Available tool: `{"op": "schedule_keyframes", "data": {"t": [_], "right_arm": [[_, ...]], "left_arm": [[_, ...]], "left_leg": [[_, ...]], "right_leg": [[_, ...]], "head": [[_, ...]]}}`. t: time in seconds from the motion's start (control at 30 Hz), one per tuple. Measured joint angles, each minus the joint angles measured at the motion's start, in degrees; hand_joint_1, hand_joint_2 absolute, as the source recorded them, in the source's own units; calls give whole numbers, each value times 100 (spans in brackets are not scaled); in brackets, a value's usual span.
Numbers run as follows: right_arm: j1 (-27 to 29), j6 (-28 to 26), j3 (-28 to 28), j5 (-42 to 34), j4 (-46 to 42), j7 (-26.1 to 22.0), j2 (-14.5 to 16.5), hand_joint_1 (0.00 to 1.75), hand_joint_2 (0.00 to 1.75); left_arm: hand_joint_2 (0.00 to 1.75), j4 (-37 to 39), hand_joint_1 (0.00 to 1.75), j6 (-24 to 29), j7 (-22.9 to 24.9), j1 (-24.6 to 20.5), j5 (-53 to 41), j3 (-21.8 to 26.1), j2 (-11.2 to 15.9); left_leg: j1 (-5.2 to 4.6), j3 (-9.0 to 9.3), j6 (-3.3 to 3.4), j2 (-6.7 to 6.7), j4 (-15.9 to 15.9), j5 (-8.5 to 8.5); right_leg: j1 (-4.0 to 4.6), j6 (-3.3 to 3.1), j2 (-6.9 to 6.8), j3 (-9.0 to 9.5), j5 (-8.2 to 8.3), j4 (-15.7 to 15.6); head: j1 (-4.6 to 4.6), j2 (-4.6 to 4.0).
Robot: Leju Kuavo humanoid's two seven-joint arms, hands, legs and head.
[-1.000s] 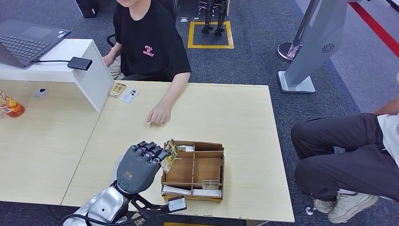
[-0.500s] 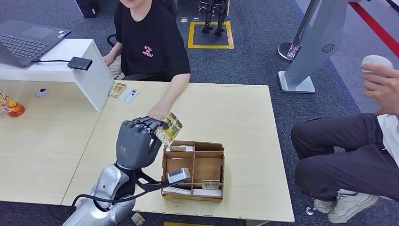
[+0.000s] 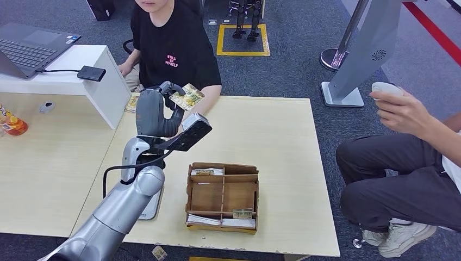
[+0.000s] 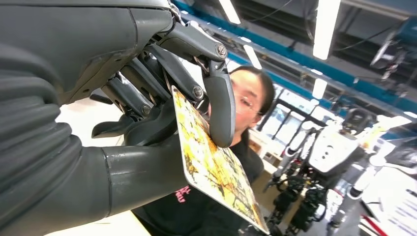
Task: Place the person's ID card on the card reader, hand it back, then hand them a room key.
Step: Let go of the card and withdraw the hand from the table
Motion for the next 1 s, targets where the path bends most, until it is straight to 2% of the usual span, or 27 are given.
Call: {"op": "schedule_keyframes", "data": {"t": [0.23, 0.53, 1.0], "right_arm": [[-5, 7, 104, 57, 0, 1, -3, 0, 0], [-9, 16, 233, 96, 2, 33, -12, 0, 0], [-10, 35, 302, 113, 2, 35, -15, 0, 0]], "left_arm": [[175, 836, 175, 164, 29, -388, 124, 224, -160], [175, 2249, 175, 390, -189, -879, 385, 786, -252], [175, 2974, 175, 378, 69, -1107, 193, 988, -252]], "left_leg": [[0, -2, 0, 0, 0, 0], [0, -2, -2, 0, 0, 5], [0, -3, -2, -1, 0, 5]], "right_leg": [[0, 0, 0, -1, 0, 0], [0, 0, 0, -1, 1, 1], [0, 0, -1, -1, 1, 2]], "head": [[-1, 0], [-1, 0], [0, 0]]}}
